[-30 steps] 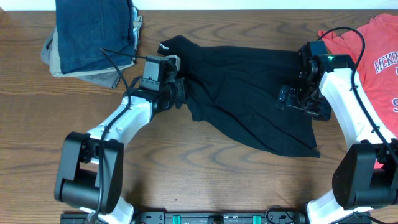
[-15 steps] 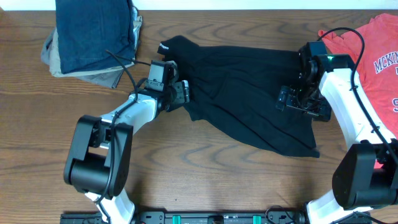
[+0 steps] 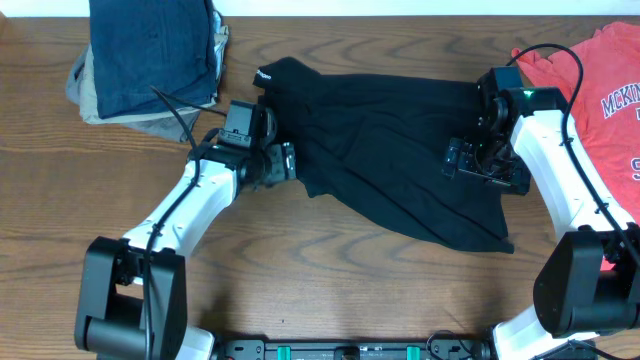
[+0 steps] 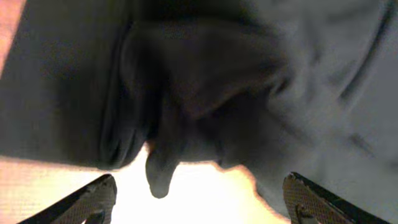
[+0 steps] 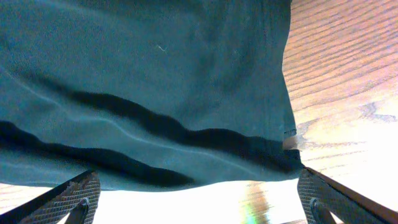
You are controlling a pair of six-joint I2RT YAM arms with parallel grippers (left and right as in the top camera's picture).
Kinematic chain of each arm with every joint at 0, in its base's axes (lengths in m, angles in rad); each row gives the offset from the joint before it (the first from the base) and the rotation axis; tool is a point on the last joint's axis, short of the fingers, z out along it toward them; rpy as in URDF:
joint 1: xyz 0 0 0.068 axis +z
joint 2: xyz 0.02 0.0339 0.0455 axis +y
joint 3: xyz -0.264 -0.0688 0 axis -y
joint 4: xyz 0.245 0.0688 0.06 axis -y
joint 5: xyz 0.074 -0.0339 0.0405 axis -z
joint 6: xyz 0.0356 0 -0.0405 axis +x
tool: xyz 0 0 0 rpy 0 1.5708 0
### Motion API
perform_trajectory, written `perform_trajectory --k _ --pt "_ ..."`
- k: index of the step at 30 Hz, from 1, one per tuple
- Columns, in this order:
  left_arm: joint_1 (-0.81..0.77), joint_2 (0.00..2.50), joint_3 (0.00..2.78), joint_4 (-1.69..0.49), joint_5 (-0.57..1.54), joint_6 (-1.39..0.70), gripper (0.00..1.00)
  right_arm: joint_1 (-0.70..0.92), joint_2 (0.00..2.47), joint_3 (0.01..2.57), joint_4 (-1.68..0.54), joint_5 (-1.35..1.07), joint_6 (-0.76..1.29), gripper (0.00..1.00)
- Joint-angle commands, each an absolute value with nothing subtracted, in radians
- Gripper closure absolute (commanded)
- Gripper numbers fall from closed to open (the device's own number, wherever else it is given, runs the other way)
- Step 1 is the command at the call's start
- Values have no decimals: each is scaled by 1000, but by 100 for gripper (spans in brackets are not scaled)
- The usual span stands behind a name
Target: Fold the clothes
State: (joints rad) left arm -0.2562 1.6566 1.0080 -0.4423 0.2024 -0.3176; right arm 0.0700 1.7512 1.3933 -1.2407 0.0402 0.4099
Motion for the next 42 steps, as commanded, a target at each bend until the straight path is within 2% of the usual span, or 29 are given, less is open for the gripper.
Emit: perform_trajectory --k 1,16,18,31,32,34,42 --pt "-252 1684 1010 -472 190 -315 14 96 1737 1392 -1242 44 411 1" --pt "-253 1796 1004 -448 201 -308 16 137 1737 1392 -1234 44 411 1" --pt "-253 1796 1004 -440 201 -308 30 137 1737 1392 -1234 44 411 1" --pt "-253 1796 1004 -384 189 -308 80 138 1737 1392 -1230 44 411 1" --pt "-253 1796 1004 -384 189 -308 81 138 1737 1392 -1230 44 411 1" --pt "-252 1795 1005 -387 189 -308 94 138 1737 1392 -1230 44 411 1" --pt "-252 1655 1007 -551 190 -309 94 138 1737 1392 -1230 49 411 1"
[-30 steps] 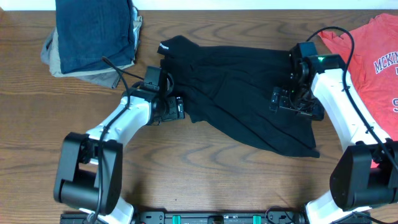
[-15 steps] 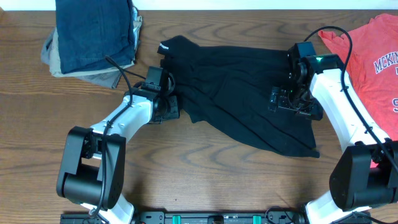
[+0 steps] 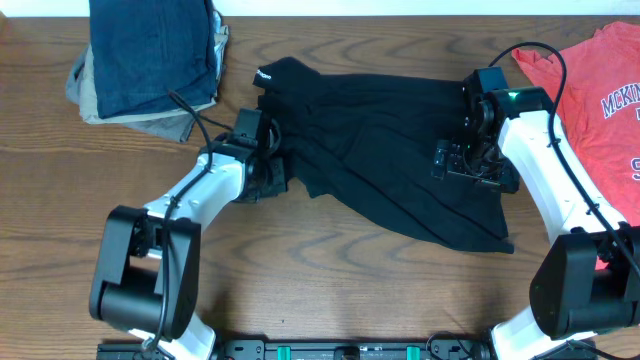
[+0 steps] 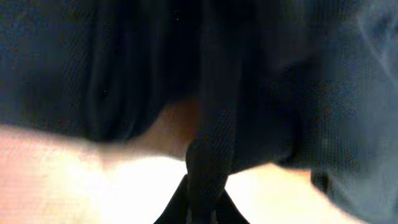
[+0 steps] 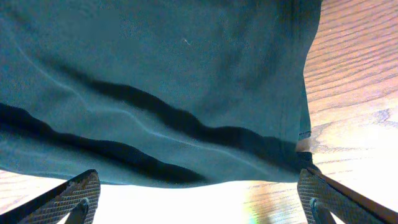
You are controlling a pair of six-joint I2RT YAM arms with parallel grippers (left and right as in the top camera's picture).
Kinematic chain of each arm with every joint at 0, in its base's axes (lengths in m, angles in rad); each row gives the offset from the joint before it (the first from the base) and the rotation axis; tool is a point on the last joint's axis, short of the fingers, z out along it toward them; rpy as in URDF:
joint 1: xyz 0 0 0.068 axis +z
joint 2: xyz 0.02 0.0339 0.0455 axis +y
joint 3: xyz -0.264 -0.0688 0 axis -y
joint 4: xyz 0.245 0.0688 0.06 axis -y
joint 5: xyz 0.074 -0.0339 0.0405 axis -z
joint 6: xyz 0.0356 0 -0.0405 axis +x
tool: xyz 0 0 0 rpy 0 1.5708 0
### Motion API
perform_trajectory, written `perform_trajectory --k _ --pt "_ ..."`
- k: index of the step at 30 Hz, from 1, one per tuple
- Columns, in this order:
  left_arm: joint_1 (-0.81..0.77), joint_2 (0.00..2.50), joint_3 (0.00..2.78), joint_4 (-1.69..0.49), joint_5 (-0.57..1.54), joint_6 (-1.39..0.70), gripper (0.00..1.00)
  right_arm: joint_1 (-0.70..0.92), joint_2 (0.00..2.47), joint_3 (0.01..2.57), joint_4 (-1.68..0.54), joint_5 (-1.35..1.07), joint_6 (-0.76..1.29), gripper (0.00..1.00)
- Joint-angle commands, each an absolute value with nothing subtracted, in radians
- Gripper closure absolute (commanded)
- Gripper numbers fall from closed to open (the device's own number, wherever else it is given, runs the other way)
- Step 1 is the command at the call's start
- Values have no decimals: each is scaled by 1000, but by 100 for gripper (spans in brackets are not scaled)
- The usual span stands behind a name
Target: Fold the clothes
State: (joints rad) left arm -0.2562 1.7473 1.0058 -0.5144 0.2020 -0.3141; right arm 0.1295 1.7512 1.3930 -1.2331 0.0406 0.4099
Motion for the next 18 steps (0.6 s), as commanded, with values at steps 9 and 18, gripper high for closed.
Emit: perform_trajectory --k 9,18 --pt "-252 1340 1006 -812 190 -308 94 138 1737 1392 -1239 48 411 1" --pt "-252 1272 1005 -1018 193 -321 94 137 1737 1392 -1313 135 571 1"
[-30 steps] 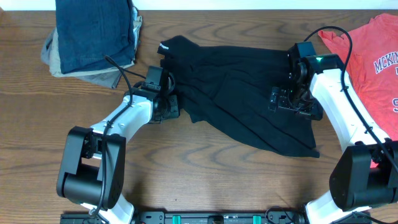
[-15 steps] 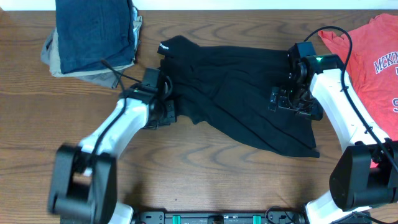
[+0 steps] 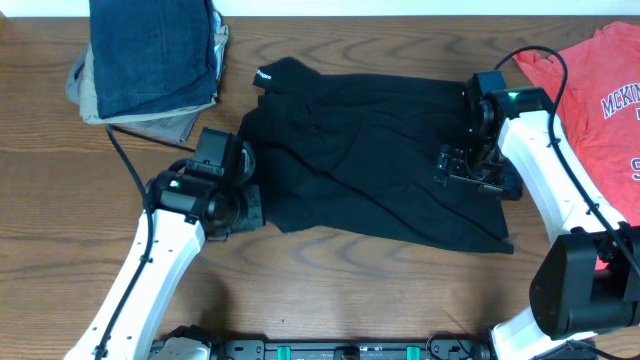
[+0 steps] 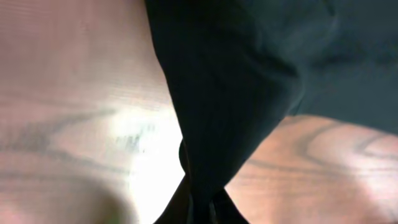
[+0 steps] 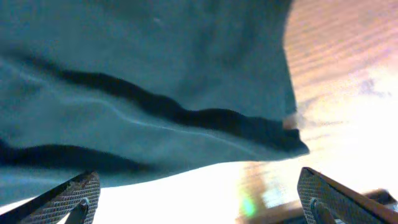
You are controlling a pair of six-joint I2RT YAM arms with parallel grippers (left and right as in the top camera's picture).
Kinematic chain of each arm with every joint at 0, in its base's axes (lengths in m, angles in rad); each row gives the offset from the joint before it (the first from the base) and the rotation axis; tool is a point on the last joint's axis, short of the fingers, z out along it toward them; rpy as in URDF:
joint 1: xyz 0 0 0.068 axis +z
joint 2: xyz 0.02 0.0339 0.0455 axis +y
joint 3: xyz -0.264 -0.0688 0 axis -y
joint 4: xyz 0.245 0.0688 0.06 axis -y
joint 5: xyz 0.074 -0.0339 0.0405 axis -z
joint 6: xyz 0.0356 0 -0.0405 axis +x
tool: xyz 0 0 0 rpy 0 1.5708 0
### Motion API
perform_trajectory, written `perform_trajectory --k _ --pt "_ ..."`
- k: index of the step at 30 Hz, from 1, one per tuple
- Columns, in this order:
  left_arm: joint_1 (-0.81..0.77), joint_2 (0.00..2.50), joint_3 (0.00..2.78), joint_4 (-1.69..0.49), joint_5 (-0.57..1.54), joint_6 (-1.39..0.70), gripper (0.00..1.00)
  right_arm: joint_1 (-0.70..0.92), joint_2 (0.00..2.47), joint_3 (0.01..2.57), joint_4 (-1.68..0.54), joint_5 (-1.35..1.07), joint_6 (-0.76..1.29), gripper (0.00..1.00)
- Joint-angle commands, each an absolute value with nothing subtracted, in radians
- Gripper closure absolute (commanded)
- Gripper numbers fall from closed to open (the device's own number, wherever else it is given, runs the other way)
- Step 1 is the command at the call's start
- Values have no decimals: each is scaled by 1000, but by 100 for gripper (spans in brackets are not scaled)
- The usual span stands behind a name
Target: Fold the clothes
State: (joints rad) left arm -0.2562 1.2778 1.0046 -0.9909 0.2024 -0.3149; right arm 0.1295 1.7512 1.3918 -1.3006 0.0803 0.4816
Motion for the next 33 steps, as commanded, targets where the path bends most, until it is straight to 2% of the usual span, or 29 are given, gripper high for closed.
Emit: perform_trajectory --k 1,6,11,22,28,33 --pt "-252 1272 1005 -1039 194 -320 94 137 1737 1392 -1322 139 586 1" --pt "-252 1268 1005 -1092 193 -319 94 132 1702 1383 -1382 273 738 1" --pt "-252 1205 1005 -1133 192 -320 94 74 1601 1310 -1360 289 738 1" --pt "-252 880 1005 -1200 194 -335 94 -265 1460 1103 -1223 -2 434 1" --pt "-252 806 1005 -1181 193 -356 94 -256 1459 971 -1143 -212 268 1" --pt "-252 817 1005 -1172 193 -361 94 -201 1459 863 -1094 -230 260 1"
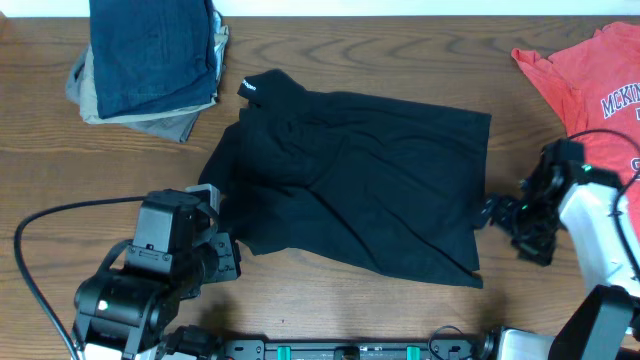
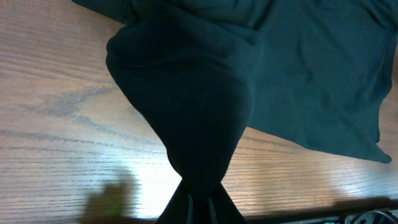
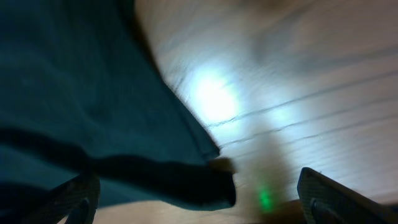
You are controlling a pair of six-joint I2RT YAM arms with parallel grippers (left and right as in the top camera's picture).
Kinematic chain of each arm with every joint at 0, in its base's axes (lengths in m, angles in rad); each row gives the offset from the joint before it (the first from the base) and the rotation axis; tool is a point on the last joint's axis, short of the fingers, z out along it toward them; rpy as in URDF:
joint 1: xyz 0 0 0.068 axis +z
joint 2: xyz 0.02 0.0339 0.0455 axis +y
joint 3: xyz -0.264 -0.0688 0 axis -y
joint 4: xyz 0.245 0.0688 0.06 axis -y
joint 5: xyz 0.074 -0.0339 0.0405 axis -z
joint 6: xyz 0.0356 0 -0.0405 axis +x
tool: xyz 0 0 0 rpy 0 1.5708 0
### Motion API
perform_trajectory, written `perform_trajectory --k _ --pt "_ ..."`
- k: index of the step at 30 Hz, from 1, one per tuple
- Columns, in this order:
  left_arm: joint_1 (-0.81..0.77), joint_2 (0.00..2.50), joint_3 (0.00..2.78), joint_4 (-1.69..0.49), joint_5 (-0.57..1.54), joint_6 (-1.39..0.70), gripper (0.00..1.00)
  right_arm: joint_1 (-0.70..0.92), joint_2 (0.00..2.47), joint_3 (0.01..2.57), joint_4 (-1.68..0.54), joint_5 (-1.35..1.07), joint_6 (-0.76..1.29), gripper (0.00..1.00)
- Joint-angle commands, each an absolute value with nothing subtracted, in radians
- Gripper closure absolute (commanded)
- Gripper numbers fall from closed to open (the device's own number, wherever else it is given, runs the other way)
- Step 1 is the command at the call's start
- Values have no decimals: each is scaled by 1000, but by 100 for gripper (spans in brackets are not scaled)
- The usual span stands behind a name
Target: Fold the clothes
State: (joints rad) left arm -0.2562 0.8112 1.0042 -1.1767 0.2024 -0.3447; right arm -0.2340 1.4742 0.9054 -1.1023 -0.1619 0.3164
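The black garment (image 1: 360, 190) lies spread across the middle of the table, with a collar tag at its far left corner. My left gripper (image 1: 222, 262) is at the garment's near left corner. In the left wrist view it (image 2: 199, 208) is shut on a bunched tail of the black fabric (image 2: 186, 93), lifted off the wood. My right gripper (image 1: 493, 213) is low over the table just off the garment's right edge, open. The blurred right wrist view has the garment's hem (image 3: 74, 93) reaching between its wide-apart fingers (image 3: 333, 196).
A stack of folded jeans and grey clothes (image 1: 150, 55) sits at the far left corner. A red printed shirt (image 1: 590, 75) lies at the far right, next to my right arm. The table's (image 1: 330, 310) front edge runs just behind my left gripper.
My left gripper, still shut on the fabric, is now nearer the front edge and the garment lies flatter. My right gripper was over the garment's right part; now it is off the right edge.
My left gripper was open at the crumpled garment's left edge, with the right one open over its right side. Then the left was shut on a fold. Later it held that fold further toward the front left, and now further still, with the garment spread out.
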Motion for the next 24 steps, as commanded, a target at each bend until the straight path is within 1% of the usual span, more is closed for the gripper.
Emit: perform_trajectory --k 1,8,15,20,24 --pt "-252 821 1005 -1169 192 -361 94 -190 1459 845 -1090 -237 261 1" --pt "-252 842 1005 -1136 193 -361 94 -142 1459 804 -1116 -263 265 1" --pt "-252 859 1005 -1135 189 -361 94 -88 1459 801 -1165 -258 318 1" --pt "-252 861 1005 -1135 189 -361 94 -28 1459 773 -1165 -191 444 1" --pt "-252 861 1005 -1136 189 -361 94 -19 1459 721 -1110 -183 503 1"
